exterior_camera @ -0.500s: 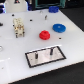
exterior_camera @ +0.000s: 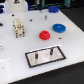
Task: Insert the blue gear onto the right peg, followed by the red gear
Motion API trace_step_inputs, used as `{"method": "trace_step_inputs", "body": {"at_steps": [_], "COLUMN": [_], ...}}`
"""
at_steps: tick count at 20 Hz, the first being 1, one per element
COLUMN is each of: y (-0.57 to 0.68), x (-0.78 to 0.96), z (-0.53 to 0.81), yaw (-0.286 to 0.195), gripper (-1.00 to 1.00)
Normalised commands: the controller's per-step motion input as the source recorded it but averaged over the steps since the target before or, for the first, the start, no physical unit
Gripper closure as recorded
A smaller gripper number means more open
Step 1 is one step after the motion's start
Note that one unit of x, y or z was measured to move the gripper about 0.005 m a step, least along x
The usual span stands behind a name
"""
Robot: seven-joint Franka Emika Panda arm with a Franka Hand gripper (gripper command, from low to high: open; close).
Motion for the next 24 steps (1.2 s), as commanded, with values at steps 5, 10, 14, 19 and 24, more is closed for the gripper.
{"method": "trace_step_inputs", "body": {"at_steps": [5, 10, 14, 19, 24], "y": [0.55, 0.53, 0.45, 0.34, 0.25], "x": [-0.37, -0.3, -0.26, -0.24, -0.3], "z": [-0.17, -0.28, -0.43, -0.52, -0.54], "yaw": [0.0, 0.0, 0.0, 0.0, 0.0], "gripper": [-1.0, -1.0, -1.0, -1.0, -1.0]}}
